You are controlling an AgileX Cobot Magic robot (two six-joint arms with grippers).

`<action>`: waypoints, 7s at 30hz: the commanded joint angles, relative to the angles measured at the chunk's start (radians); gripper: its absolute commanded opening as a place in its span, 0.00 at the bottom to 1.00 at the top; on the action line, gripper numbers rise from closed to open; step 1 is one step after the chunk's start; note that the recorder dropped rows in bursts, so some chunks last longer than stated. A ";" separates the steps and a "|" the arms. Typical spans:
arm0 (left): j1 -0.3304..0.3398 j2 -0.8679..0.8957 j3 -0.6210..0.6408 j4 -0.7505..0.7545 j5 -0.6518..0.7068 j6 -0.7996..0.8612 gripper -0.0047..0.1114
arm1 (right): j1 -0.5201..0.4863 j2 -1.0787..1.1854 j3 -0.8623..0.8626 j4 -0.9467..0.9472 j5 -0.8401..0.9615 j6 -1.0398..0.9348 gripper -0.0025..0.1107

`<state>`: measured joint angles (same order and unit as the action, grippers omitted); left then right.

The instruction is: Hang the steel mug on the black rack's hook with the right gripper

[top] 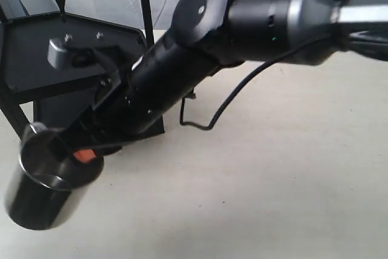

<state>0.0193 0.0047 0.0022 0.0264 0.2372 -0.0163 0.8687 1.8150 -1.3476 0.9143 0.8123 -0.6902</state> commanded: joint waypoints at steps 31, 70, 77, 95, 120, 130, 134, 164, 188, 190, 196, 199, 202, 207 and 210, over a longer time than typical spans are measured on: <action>-0.001 -0.005 -0.002 0.001 -0.006 0.000 0.05 | -0.243 0.048 -0.003 0.684 0.168 -0.601 0.01; -0.001 -0.005 -0.002 0.001 -0.006 0.000 0.05 | -0.359 0.262 -0.003 0.747 0.409 -0.701 0.02; -0.001 -0.005 -0.002 0.001 -0.006 0.000 0.05 | -0.359 0.262 -0.003 0.734 0.409 -0.697 0.21; -0.001 -0.005 -0.002 0.001 -0.006 0.000 0.05 | -0.407 0.163 -0.003 0.576 0.409 -0.573 0.34; -0.001 -0.005 -0.002 0.001 -0.006 0.000 0.05 | -0.440 0.150 -0.003 0.711 0.409 -0.575 0.34; -0.001 -0.005 -0.002 0.001 -0.006 0.000 0.05 | -0.512 0.093 -0.003 0.635 0.409 -0.575 0.17; -0.001 -0.005 -0.002 0.001 -0.006 0.000 0.05 | -0.544 0.024 -0.003 0.558 0.409 -0.572 0.01; -0.001 -0.005 -0.002 0.001 -0.006 0.000 0.05 | -0.589 -1.159 0.704 -0.259 -0.247 0.215 0.01; -0.001 -0.005 -0.002 0.009 -0.006 0.000 0.05 | -0.725 -1.499 1.204 -0.302 -0.762 0.249 0.01; -0.001 -0.005 -0.002 0.009 -0.006 0.000 0.05 | -0.729 -1.535 1.204 -0.341 -0.762 0.249 0.01; -0.001 -0.005 -0.002 0.009 -0.006 0.000 0.05 | -0.729 -1.582 1.204 -0.453 -0.754 0.262 0.01; -0.001 -0.005 -0.002 0.009 -0.006 0.000 0.05 | -0.729 -1.582 1.204 -0.680 -0.727 0.493 0.01; -0.001 -0.005 -0.002 0.009 -0.006 0.000 0.05 | -0.729 -1.582 1.204 -0.898 -0.670 0.748 0.01; -0.001 -0.005 -0.002 0.009 -0.006 0.000 0.05 | -0.729 -1.588 1.204 -0.914 -0.578 0.780 0.01; -0.001 -0.005 -0.002 0.009 -0.006 0.000 0.05 | -0.729 -1.627 1.227 -0.907 -0.570 0.768 0.01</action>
<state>0.0193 0.0047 0.0022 0.0328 0.2372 -0.0163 0.1454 0.2199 -0.1413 0.0187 0.2295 0.0716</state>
